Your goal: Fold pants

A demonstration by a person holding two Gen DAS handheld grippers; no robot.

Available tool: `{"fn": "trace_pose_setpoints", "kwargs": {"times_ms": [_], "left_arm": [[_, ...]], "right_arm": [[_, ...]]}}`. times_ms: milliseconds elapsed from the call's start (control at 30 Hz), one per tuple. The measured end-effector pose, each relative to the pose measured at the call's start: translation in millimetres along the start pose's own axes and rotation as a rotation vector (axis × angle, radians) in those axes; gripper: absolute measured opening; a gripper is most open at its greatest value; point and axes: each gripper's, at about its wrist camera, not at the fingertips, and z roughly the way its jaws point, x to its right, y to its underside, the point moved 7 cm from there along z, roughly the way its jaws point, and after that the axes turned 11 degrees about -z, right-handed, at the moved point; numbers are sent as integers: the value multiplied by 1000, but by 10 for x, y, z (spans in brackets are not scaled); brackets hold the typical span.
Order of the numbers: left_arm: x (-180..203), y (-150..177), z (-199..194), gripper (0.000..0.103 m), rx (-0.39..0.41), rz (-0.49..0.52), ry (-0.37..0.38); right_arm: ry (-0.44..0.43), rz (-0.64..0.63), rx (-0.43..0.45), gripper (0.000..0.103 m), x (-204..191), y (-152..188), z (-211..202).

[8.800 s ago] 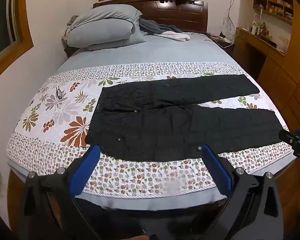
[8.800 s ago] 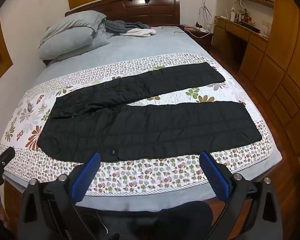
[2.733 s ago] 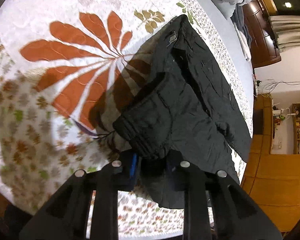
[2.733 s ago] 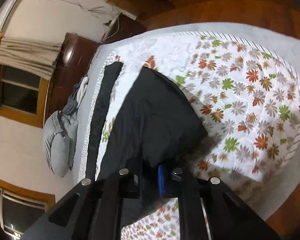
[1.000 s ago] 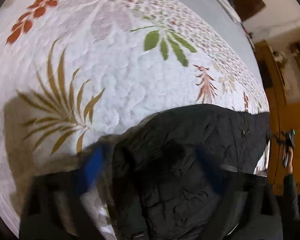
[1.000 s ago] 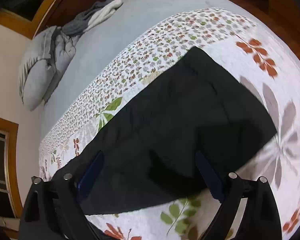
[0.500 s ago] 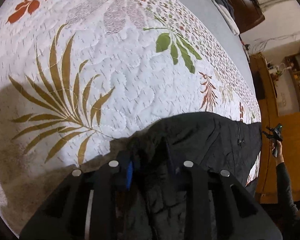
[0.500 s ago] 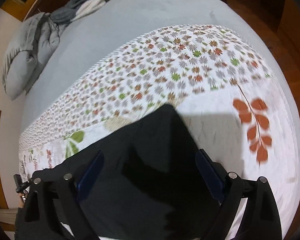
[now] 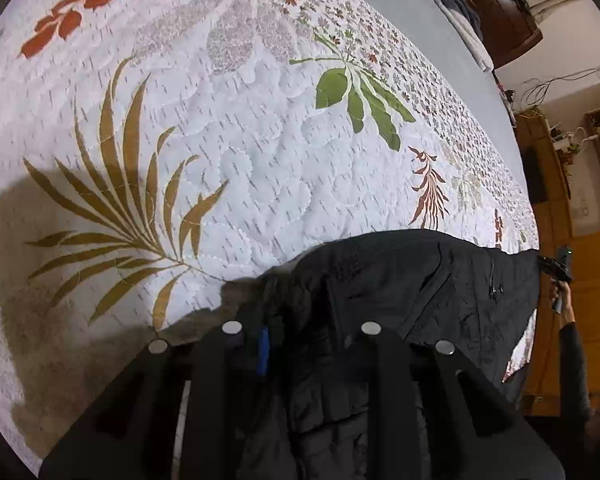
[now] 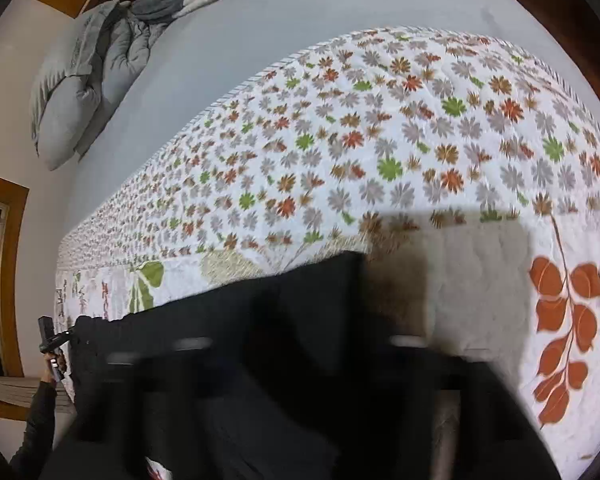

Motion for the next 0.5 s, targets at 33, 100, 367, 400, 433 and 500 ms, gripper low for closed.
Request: {"fn": "trace_pose_setpoints", "kwargs": {"times_ms": [33,100,367,400,433,500], "left_arm": [[12,-2,-20,18,9,2,-1],[24,-11,-69,17,30,0,2],[218,-2,-306,14,107,8,55],[250,11,-345,14,110,11,63],[292,24,-418,14,116,20,73],[355,55,-526,14,123,29,89]], "right_arm": [[12,-8,11,12,-22,16,-37],[57,0,60,11,-49,33,-166],[112,17,171,10,-254,102,-779],[116,17,176,10,-268,116,-851],[122,20,184,10,-299,148,-943],[130,22,200,10,-365,218,-1084]]}}
